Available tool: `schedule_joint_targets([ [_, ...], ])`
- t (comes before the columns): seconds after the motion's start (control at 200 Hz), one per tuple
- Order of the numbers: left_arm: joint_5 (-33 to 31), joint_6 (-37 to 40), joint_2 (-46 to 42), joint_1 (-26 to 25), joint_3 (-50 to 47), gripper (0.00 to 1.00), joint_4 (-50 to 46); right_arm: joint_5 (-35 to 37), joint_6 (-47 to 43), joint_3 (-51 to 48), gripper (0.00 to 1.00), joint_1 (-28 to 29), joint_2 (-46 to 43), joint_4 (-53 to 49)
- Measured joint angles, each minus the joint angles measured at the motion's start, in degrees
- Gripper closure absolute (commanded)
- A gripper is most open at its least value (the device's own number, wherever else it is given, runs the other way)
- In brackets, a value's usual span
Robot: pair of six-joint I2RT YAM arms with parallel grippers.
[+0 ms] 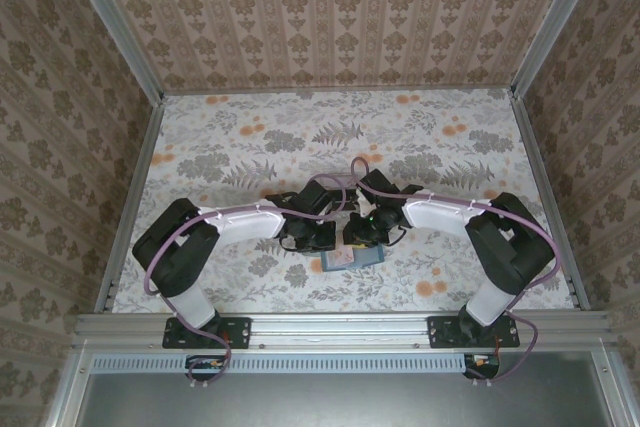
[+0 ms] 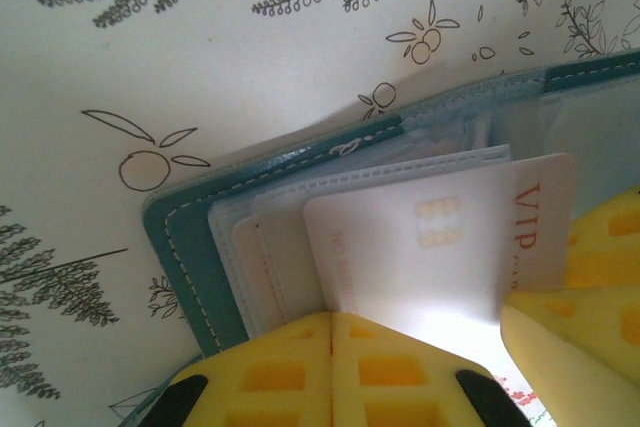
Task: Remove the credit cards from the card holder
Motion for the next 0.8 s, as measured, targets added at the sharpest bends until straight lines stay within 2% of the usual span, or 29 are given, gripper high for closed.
schedule_joint_targets([
  [0.3, 0.0, 0.1, 0.0, 0.0, 0.0, 0.92, 0.0, -0.5, -0.2, -0.7, 0.87, -1.0, -0.1, 0.2],
  [0.8, 0.0, 0.2, 0.0, 0.0, 0.0, 0.92, -0.1, 2.0, -4.3, -1.9, 0.87, -4.8, -5.8, -5.9],
])
